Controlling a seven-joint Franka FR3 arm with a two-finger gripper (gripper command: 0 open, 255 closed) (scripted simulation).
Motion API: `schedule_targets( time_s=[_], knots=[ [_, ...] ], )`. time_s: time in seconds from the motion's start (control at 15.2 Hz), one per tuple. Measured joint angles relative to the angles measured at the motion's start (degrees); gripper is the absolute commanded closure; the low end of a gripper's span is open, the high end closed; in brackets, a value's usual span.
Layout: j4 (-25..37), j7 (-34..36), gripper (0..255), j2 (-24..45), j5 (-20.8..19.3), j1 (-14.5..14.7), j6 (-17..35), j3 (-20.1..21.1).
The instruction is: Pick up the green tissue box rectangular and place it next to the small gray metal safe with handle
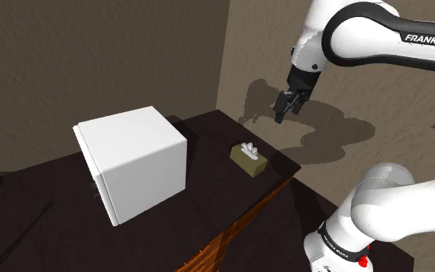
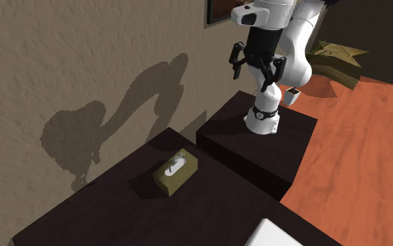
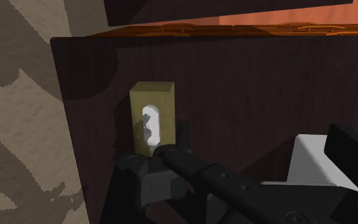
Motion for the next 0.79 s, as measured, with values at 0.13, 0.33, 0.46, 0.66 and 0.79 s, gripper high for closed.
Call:
schedule_targets(
  time_s=[0.13,0.33,0.46,0.66,0.79],
  knots=[
    [0.0,0.2,0,1.0,-0.3,-0.2,0.6,0.1],
    [-0.1,1.4,0,6.0,-1.8,-1.2,3.6,0.9],
    [0.4,2.5,0,10.5,-3.1,-2.0,6.0,1.4],
    [1.0,4.6,0,17.3,-5.2,-3.2,9.5,2.2],
    [2.4,5.9,0,22.3,-6.9,-4.2,11.4,2.6]
  ],
)
